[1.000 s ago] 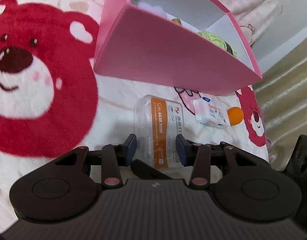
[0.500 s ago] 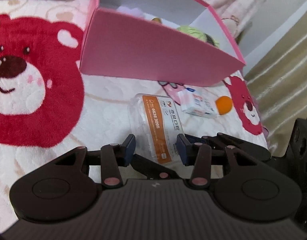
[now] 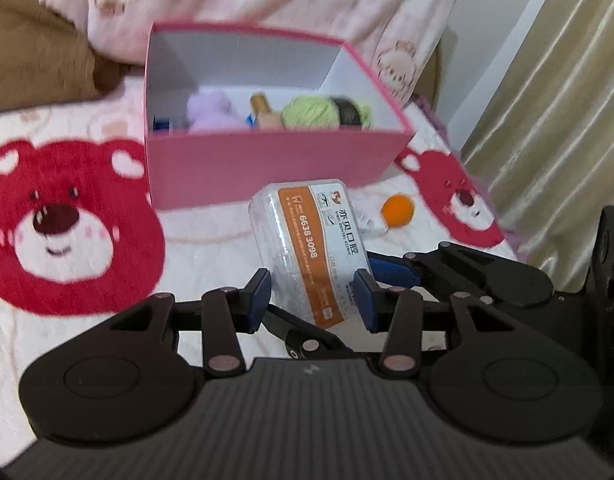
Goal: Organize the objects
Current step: 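Carry the clear case into the pink box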
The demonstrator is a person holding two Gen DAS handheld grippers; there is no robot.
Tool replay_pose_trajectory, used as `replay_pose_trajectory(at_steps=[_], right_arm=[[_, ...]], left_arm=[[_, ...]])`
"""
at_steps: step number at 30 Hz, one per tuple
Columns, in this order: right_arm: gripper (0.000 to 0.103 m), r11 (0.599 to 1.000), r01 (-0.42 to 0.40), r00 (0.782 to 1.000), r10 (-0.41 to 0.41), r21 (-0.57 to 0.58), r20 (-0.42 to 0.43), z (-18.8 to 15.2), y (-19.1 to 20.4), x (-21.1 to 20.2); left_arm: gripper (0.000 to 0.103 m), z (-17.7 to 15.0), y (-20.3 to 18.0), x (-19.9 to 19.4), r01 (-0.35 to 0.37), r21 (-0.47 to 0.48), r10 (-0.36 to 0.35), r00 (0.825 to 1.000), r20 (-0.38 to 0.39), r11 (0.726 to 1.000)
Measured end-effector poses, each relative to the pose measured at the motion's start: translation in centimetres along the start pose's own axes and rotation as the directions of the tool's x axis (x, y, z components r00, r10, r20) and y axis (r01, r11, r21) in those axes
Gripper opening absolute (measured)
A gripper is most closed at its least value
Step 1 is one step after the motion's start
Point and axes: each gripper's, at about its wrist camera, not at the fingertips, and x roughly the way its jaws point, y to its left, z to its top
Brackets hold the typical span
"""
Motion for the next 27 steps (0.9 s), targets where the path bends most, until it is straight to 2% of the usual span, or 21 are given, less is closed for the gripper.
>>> replay_pose_trajectory(at_steps=[8, 11, 15, 18, 22, 24, 27], right_arm=[[0.07, 1.0, -0.006, 0.995, 0.009, -0.03, 0.101, 6.9, -0.7, -2.8], [0.07, 0.999, -0.032, 0.991, 0.033, -0.006, 0.131, 9.8, -2.4, -2.7], [0.07, 0.999, -0.02, 0.99, 0.025, -0.039, 0.136, 13.1, -4.4, -1.1], [0.07, 1.0, -0.009, 0.995, 0.011, -0.025, 0.101, 15.7, -6.0, 1.3], [0.07, 0.999, 0.014, 0.999, -0.012, -0.043, 0.038, 18.1, -7.9, 5.3], [0.07, 0.999, 0.012, 1.0, -0.012, -0.05, -0.007, 18.8, -8.8, 7.6], [0.07, 0.997, 0.028, 0.998, -0.032, -0.067, -0.059, 19.2, -9.2, 10.8]], left_arm=[[0.043, 7.5, -1.0, -3.5, -0.02, 0.012, 0.019, 0.998, 0.053, 1.0], [0.041, 10.6, -1.3, -3.3, -0.022, 0.032, 0.02, 0.997, 0.074, 0.999], [0.041, 14.1, -0.9, -1.3, -0.003, -0.017, 0.005, 0.997, 0.079, 1.0], [0.041, 16.6, 0.1, 1.0, 0.012, -0.046, -0.007, 0.996, 0.09, 0.999], [0.041, 19.2, 2.2, 5.2, 0.03, -0.136, -0.02, 0.997, 0.073, 0.99], [0.041, 19.9, 3.4, 7.2, 0.027, -0.206, -0.017, 0.998, 0.053, 0.978], [0.04, 20.6, 4.7, 10.0, 0.005, -0.25, 0.001, 1.0, 0.025, 0.968]])
